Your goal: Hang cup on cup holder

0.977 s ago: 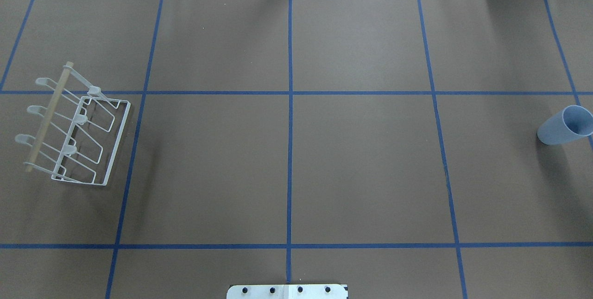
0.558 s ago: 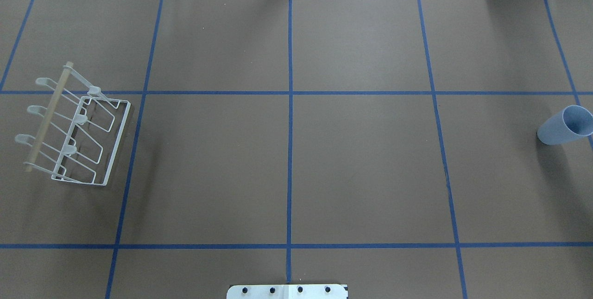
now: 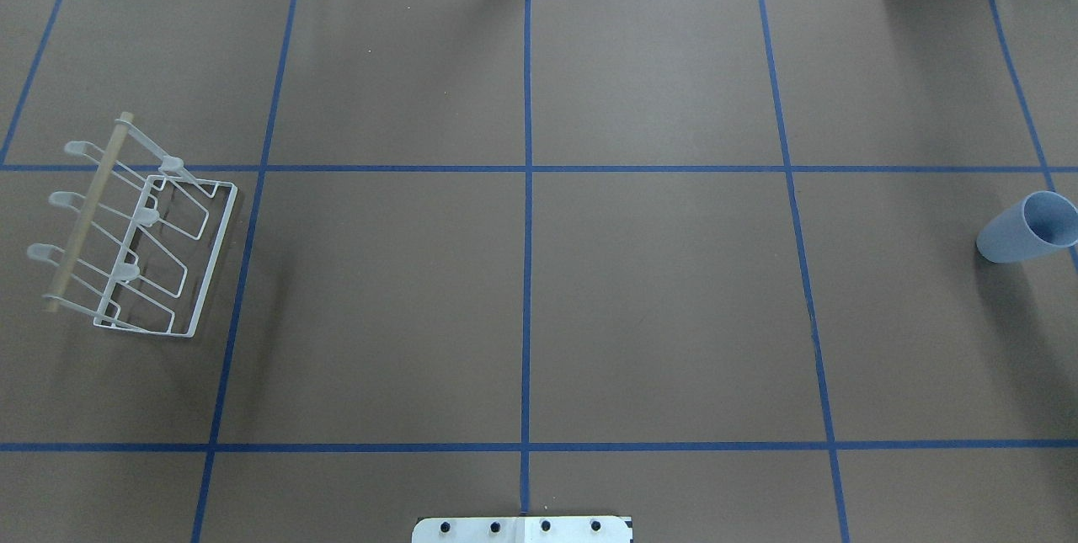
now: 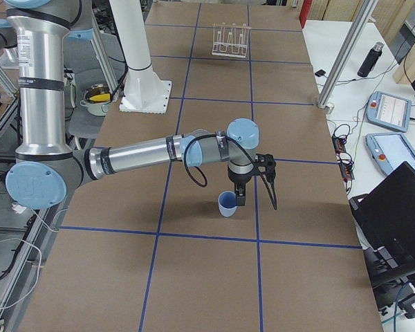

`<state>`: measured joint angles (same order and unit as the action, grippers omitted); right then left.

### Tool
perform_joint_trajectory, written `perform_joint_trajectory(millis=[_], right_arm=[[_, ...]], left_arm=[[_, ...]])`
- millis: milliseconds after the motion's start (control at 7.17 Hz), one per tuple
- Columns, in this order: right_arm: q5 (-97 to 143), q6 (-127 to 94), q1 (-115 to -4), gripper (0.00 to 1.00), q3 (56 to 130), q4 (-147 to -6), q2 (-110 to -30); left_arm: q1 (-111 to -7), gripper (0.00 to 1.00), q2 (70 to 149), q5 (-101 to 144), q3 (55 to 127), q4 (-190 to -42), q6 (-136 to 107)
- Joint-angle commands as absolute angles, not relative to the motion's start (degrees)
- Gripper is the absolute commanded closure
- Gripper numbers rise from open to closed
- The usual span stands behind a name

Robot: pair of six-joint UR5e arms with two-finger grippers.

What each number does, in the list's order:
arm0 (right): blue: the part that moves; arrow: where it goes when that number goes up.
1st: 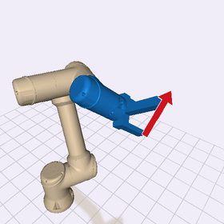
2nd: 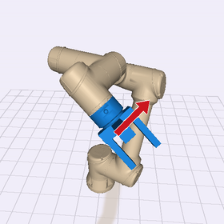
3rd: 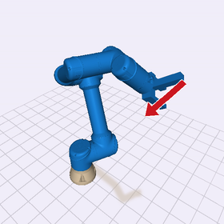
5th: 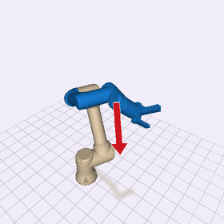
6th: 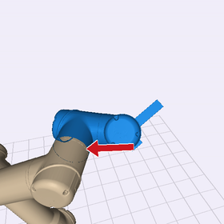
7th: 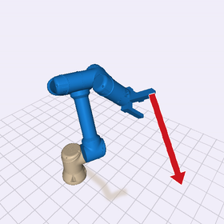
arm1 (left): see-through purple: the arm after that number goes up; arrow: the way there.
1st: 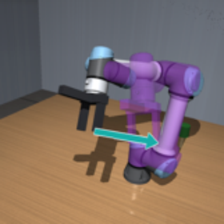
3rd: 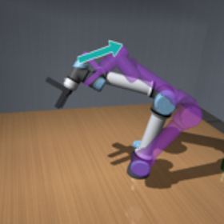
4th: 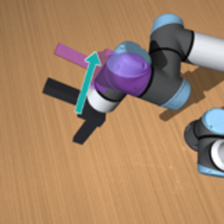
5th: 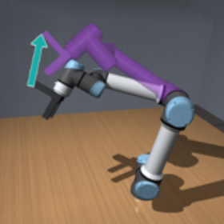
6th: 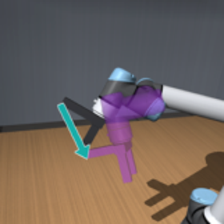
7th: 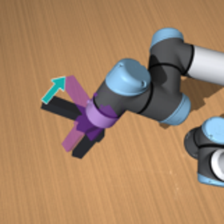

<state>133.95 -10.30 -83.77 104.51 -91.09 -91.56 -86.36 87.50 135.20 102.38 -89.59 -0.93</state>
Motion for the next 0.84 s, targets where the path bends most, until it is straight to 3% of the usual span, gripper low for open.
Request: perform_joint_trajectory(millis=[0,698], right_arm=[[134.0,-10.4,-83.7,0.0,103.7,-91.1,-90.7],[137.3,-10.9,-83.0,0.0,103.5,-91.1,-90.4]], left_arm=[[-86.3,0.02,87.5,135.0,102.7,-89.6,-1.1],[-86.1,0.02,87.8,135.2,102.7,-89.8,-0.9]])
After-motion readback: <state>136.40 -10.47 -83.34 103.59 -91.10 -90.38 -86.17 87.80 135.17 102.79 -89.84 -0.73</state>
